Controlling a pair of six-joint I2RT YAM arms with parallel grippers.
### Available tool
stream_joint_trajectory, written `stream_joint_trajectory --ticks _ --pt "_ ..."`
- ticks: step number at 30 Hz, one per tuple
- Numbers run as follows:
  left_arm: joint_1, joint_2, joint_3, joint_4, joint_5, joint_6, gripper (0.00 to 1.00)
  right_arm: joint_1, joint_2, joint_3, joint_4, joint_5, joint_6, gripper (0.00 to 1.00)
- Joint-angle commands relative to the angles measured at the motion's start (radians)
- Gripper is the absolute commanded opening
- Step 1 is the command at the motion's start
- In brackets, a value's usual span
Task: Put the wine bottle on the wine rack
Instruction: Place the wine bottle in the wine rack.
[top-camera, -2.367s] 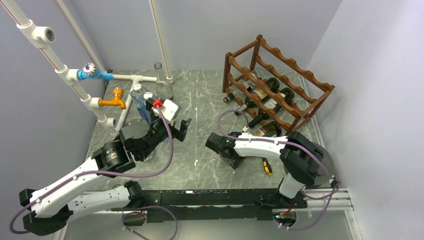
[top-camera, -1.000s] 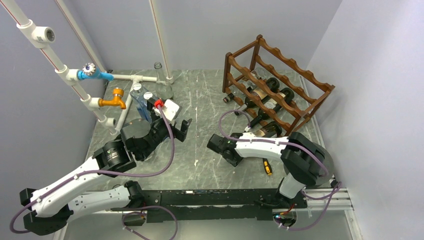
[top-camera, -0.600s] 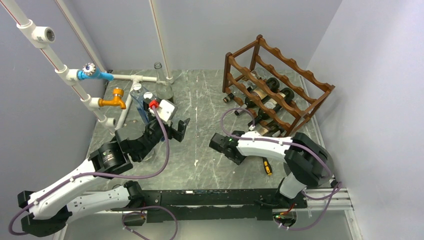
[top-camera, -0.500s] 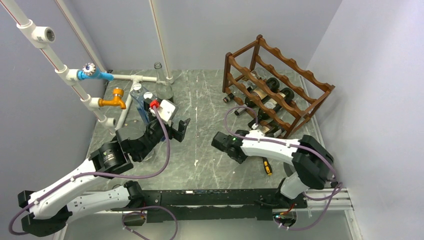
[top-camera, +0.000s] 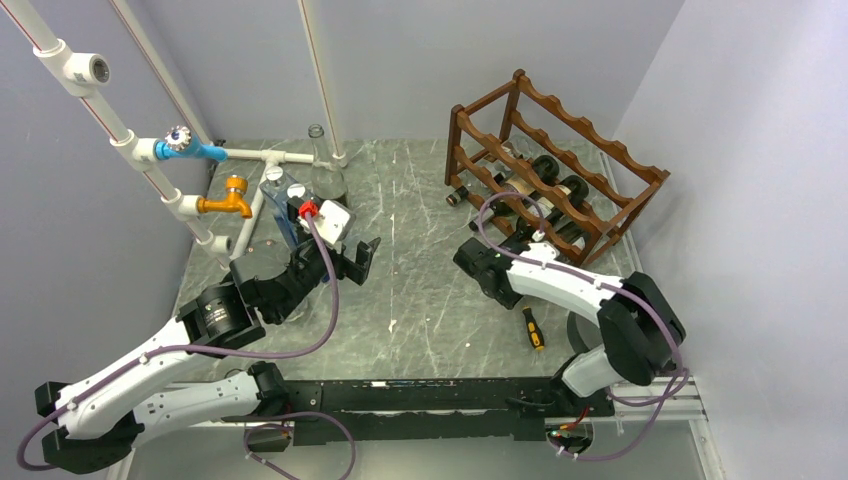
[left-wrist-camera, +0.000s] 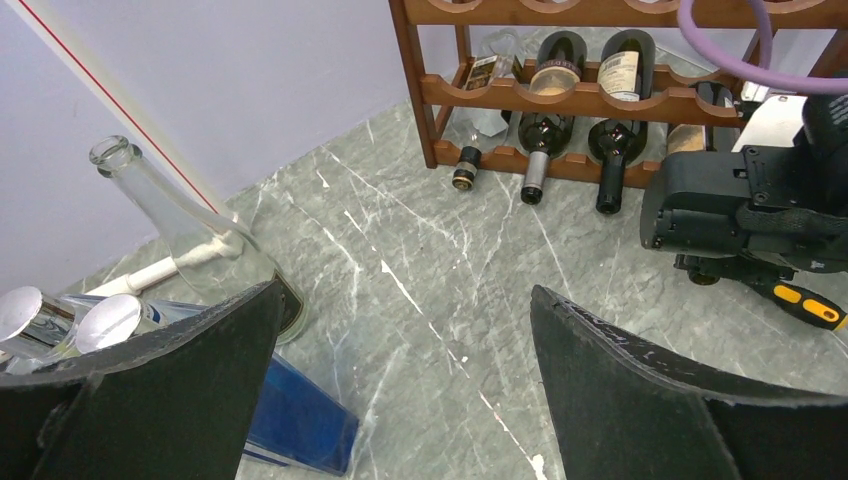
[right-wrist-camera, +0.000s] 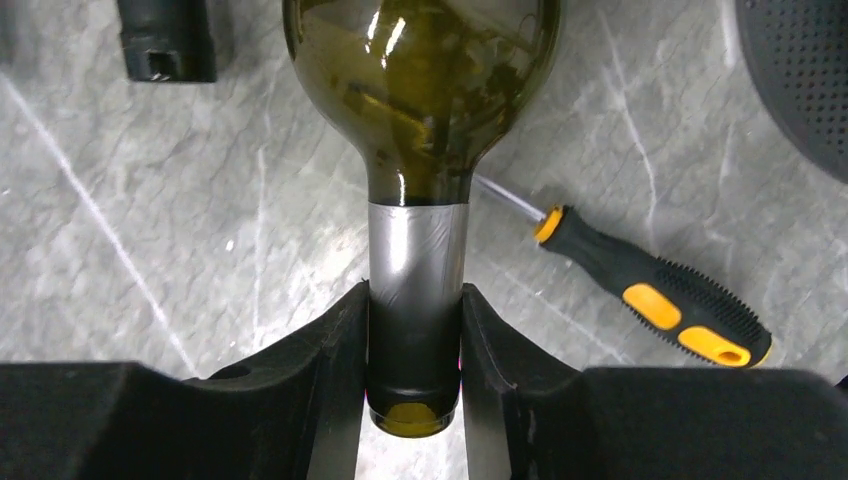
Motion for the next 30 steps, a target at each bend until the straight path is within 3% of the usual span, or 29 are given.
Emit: stream_joint_trajectory --ticks 1,30 --pt "0.002 -0.006 0.014 0.022 0.015 -0.003 0.99 -0.025 0.058 0.014 0.002 0.067 -0.057 0.00" --pt "0.001 -0.004 0.021 0.014 0.010 0.010 0.99 -0.307 0.062 -0.039 0.203 0.117 -0.323 0.00"
